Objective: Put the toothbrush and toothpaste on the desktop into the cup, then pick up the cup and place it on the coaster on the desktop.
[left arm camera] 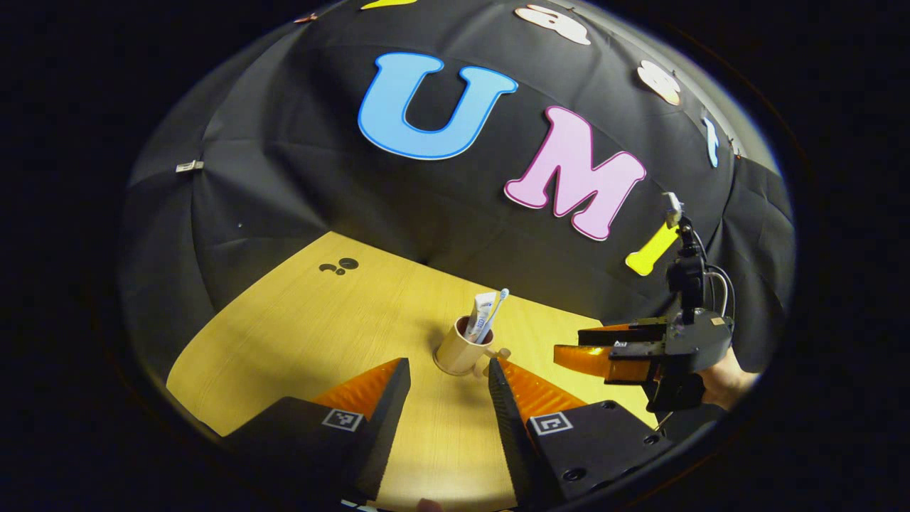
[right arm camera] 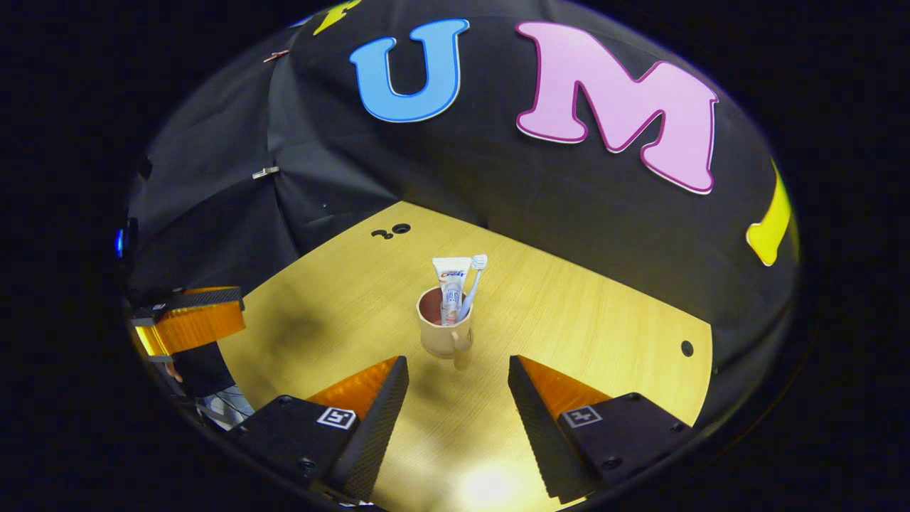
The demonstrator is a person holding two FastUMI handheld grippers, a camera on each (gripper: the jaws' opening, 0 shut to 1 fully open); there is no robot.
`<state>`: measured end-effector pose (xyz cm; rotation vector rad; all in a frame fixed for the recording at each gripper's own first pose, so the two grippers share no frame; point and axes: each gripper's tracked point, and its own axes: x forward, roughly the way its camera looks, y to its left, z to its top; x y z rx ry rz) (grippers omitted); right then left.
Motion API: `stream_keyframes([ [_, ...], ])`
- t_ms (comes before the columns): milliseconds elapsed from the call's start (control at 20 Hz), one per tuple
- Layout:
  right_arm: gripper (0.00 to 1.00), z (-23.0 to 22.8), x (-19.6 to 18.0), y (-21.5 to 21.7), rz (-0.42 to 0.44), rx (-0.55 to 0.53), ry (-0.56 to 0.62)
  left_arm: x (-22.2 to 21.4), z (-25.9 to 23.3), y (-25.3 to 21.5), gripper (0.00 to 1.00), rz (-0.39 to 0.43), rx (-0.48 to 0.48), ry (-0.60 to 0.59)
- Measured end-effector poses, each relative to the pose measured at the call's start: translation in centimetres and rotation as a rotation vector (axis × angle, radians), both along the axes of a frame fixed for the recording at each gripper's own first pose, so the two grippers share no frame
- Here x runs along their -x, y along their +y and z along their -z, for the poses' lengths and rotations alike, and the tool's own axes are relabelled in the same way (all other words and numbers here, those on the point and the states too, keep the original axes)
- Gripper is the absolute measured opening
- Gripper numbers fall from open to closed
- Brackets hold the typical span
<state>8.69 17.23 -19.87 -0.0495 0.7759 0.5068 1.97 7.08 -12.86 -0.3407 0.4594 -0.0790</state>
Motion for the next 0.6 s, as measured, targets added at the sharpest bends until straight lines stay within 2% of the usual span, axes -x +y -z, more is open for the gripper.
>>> stream_keyframes([
  [300,0.97,-3.1,2.8,-1.8,0.065,-0.048,-0.083,0.3,-0.5,-2.9,0.7,0.034,-0.053,-0.01],
  [600,0.97,-4.8,5.1,-3.9,0.121,-0.091,-0.124,0.6,-1.0,-4.0,0.72,0.029,-0.12,-0.024],
])
